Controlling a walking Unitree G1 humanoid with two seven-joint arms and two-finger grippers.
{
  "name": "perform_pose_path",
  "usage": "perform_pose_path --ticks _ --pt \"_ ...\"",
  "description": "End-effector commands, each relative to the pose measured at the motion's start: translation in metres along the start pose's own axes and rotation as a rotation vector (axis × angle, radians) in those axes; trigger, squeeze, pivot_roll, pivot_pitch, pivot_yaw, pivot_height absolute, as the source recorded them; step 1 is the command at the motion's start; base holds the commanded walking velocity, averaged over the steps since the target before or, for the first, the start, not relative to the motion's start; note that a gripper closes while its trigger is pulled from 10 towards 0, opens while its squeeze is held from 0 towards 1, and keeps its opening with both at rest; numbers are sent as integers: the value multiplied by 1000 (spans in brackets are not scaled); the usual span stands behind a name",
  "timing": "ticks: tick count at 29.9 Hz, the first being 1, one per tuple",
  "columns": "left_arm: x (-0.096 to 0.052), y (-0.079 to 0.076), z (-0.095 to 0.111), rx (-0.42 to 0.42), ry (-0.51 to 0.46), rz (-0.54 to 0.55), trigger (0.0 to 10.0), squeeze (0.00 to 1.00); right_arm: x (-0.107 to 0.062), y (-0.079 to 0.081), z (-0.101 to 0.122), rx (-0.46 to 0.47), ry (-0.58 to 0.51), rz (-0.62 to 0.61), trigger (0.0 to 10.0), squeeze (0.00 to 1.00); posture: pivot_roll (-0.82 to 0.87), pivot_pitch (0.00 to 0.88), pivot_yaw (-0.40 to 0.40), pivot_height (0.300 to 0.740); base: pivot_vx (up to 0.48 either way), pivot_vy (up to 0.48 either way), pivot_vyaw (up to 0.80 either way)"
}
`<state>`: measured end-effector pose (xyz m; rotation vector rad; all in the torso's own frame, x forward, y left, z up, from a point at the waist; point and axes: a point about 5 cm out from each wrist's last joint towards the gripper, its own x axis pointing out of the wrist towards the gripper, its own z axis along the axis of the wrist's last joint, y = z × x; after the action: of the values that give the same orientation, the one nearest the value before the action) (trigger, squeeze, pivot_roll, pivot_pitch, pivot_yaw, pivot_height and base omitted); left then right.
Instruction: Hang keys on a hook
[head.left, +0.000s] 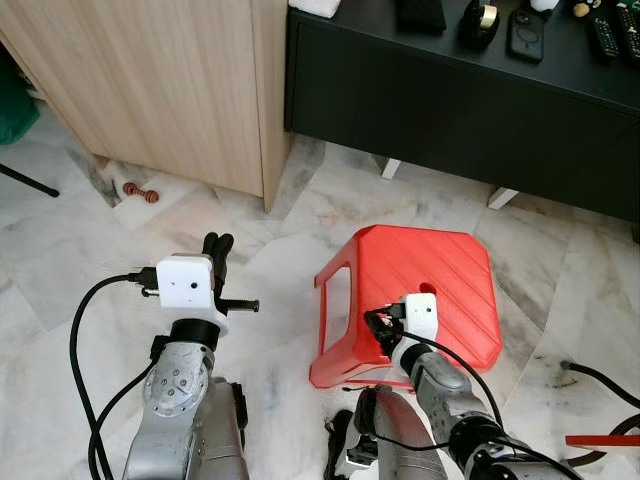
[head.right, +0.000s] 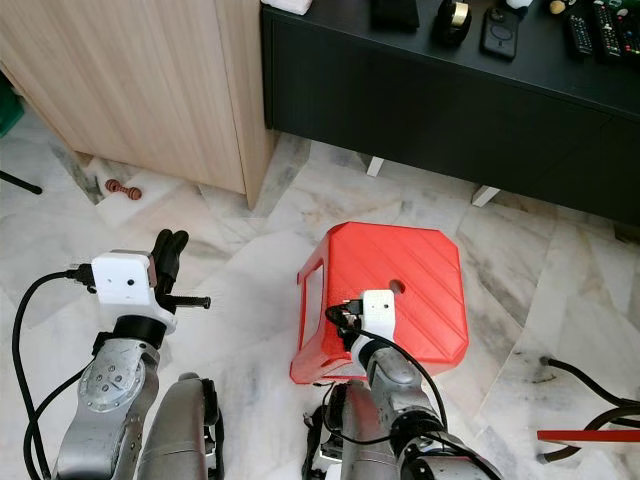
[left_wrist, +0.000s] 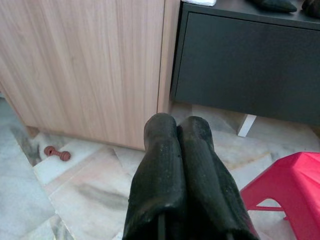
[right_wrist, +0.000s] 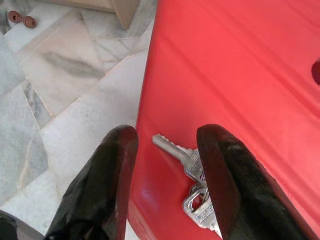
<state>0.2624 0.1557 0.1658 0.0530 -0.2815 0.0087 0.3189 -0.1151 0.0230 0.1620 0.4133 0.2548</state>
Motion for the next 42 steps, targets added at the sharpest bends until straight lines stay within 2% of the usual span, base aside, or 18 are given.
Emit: perform_pose_path --ticks 1,3,4,5,13,17,22,30,31,32,33,34,40,41,42 --pt "-5 -2 -3 -8 22 -2 10000 0 -4 -5 -11 8 38 -29 10000 1000 214 410 -188 647 0 0 0" --pt "-4 -3 -3 -10 23 -2 10000 0 -4 -6 -10 15 23 -47 10000 1000 210 408 -190 647 0 0 0" --pt "-4 -3 -3 -11 23 -2 10000 0 -5 -9 -8 13 14 -64 10000 871 211 405 -191 647 0 0 0" --pt "-4 -4 -3 -12 23 -2 10000 0 -5 -10 -8 17 8 -75 10000 0 211 405 -192 647 0 0 0" --pt "-4 -1 -3 -8 21 8 10000 0 -8 -11 -15 15 32 -87 10000 0 213 402 -198 647 0 0 0" --pt "-5 -1 -4 -6 25 7 10000 0 -11 -17 -25 -33 102 -115 10000 0 207 401 -196 647 0 0 0" --pt "-5 -1 -4 -2 26 5 10000 0 -14 -20 -29 -24 122 -132 10000 0 210 402 -195 647 0 0 0" --pt "-5 -1 -4 5 26 0 10000 0 -14 -17 -36 -34 168 -123 10000 0 213 402 -193 647 0 0 0" --pt "-5 -1 -4 5 26 0 10000 0 -14 -17 -37 -30 169 -120 4314 0 213 403 -194 647 0 0 0" --pt "-5 -2 -4 5 25 -1 10000 0 -15 -16 -37 -29 174 -115 1412 0 214 404 -193 647 0 0 0" --pt "-5 -2 -4 6 25 -1 10000 0 -15 -16 -38 -28 178 -112 1412 0 214 404 -193 647 0 0 0" --pt "-5 -2 -4 6 25 -1 10000 0 -15 -15 -39 -28 184 -105 0 0 214 404 -193 647 0 0 0" --pt "-6 -2 -5 6 27 0 10000 0 -16 -14 -42 -34 192 -91 0 0 212 404 -194 647 0 0 0" --pt "-6 -2 -4 5 27 0 10000 0 -16 -14 -42 -35 192 -92 2235 0 209 408 -196 647 0 0 0" --pt "-6 -3 -4 4 27 0 10000 0 -16 -14 -42 -34 192 -93 4000 0 209 408 -196 647 0 0 0"
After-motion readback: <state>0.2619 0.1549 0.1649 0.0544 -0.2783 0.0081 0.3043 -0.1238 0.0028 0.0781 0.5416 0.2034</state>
